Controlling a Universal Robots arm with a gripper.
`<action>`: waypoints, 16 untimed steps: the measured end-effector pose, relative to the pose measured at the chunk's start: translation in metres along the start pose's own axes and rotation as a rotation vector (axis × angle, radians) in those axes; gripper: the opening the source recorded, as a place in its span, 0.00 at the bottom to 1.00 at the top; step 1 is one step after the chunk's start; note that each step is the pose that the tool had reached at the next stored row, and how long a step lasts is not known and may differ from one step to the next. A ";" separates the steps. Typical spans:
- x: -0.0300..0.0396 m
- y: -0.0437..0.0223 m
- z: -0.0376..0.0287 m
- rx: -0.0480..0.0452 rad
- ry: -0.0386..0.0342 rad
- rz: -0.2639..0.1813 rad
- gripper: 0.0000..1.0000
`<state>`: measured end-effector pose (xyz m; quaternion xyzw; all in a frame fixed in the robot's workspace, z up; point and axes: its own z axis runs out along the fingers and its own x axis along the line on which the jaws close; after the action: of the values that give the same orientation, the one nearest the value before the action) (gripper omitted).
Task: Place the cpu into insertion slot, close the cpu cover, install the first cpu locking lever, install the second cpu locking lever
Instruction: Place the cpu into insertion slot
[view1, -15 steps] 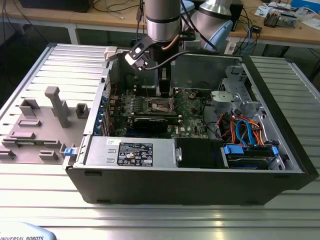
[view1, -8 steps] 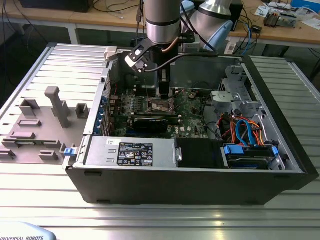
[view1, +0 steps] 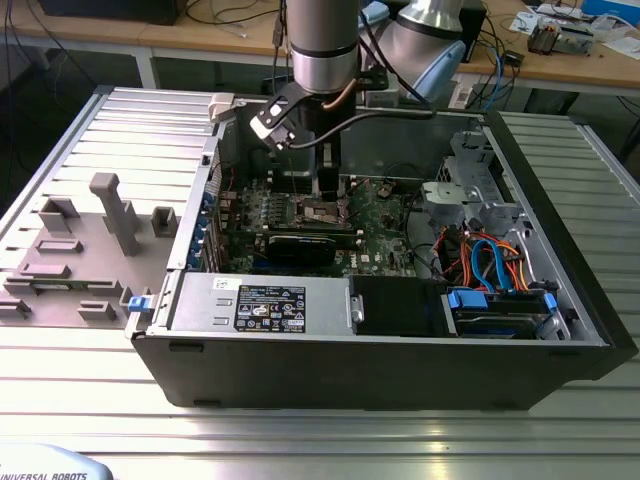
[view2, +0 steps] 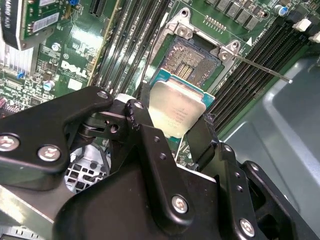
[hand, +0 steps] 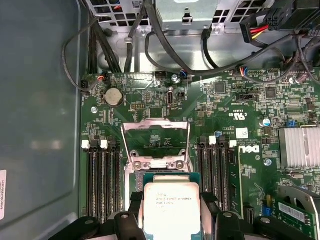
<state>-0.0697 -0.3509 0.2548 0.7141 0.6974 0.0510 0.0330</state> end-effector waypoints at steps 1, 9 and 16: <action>0.0000 -0.0007 0.0028 0.0000 0.0010 0.000 0.54; 0.0014 -0.0075 0.0247 0.0001 0.0028 -0.004 0.54; 0.0036 -0.0102 0.0362 0.0002 0.0032 -0.008 0.54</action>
<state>-0.0755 -0.3462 0.2178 0.7112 0.7004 0.0519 0.0320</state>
